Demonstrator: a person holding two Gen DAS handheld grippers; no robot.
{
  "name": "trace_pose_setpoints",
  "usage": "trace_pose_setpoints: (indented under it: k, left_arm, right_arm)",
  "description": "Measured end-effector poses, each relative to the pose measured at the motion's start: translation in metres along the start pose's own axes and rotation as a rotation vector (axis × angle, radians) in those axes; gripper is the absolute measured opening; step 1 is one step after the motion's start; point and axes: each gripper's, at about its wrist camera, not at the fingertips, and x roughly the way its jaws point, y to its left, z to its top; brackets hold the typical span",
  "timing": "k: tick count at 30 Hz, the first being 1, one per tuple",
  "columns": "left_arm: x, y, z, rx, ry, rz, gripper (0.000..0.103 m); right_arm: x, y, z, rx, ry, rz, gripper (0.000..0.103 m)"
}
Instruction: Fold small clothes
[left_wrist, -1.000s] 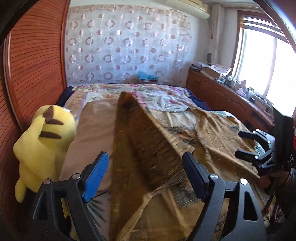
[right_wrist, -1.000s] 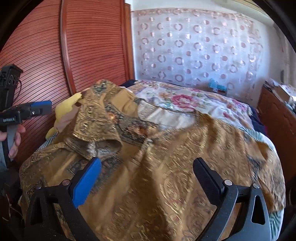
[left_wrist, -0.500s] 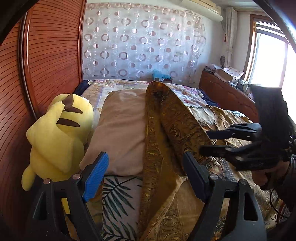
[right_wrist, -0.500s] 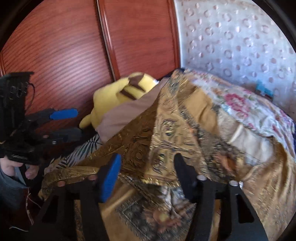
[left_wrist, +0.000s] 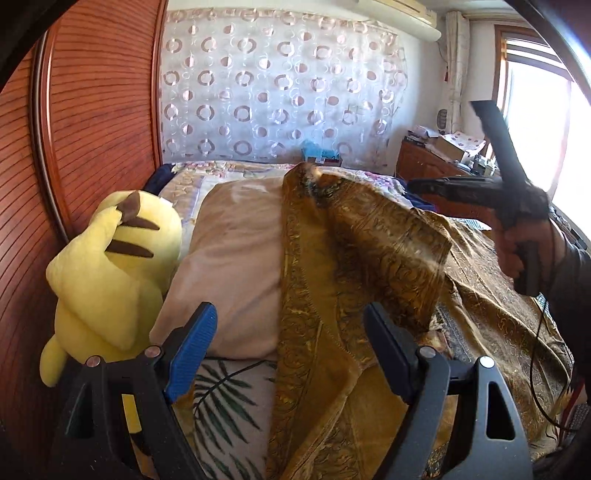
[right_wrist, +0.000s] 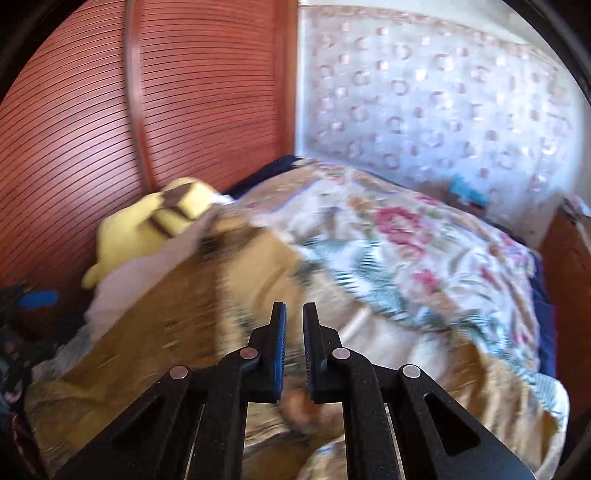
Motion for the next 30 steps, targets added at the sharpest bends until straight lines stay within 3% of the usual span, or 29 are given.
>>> trace_pose_setpoints:
  k: [5,7,9,15,17,19,23,29,30]
  left_arm:
    - [0.009,-0.012,0.004,0.025,0.017,-0.009,0.082]
    - [0.014,-0.016,0.004,0.033,0.028,-0.006,0.082]
    - [0.018,-0.017,0.004,0.032,0.037,-0.005,0.082]
    - [0.023,-0.02,0.001,0.02,0.052,-0.005,0.082]
    - [0.021,-0.022,0.0,0.025,0.052,-0.003,0.082]
    - [0.02,-0.023,0.0,0.027,0.052,-0.001,0.082]
    - [0.019,-0.023,-0.001,0.024,0.05,0.0,0.082]
    - [0.018,-0.029,-0.002,0.053,0.018,0.033,0.082]
    - [0.018,-0.03,-0.002,0.059,0.012,0.036,0.082]
  right_arm:
    - [-0.005,-0.007,-0.003,0.083,-0.023,-0.007,0.012]
    - [-0.011,0.0,-0.008,0.103,-0.026,0.031,0.043]
    - [-0.02,0.006,-0.017,0.109,-0.03,0.101,0.056]
    - [-0.011,0.028,-0.028,0.036,0.037,0.245,0.057]
    - [0.0,0.035,-0.033,-0.007,0.09,0.253,0.049]
    - [0.015,0.039,-0.038,-0.052,0.155,0.272,0.001]
    - [0.025,0.028,-0.023,-0.063,0.132,0.25,0.001]
    - [0.041,-0.007,0.0,0.006,0.076,0.037,0.001]
    - [0.046,-0.011,0.001,0.017,0.084,0.009,0.007]
